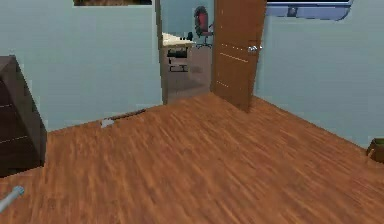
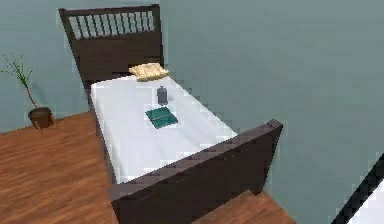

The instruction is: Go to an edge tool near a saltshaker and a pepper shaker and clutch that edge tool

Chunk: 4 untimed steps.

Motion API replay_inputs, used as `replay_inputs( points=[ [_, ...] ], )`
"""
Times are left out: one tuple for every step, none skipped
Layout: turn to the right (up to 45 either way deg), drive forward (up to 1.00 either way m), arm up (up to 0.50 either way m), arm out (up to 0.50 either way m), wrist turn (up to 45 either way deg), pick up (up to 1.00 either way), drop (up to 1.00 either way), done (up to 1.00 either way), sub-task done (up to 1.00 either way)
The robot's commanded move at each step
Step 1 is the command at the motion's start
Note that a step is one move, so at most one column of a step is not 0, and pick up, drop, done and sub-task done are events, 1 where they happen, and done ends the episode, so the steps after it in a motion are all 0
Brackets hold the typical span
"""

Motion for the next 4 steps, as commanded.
replay_inputs(
  points=[
    [0.0, 0.65, 0.00, 0.00, 0.0, 0.00, 0.00, 0.00, 0.00],
    [0.0, 1.00, 0.00, 0.00, 0.0, 0.00, 0.00, 0.00, 0.00],
    [0.0, 0.90, 0.00, 0.00, 0.0, 0.00, 0.00, 0.00, 0.00],
    [33.0, 0.00, 0.00, 0.00, 0.0, 0.00, 0.00, 0.00, 0.00]
  ],
)
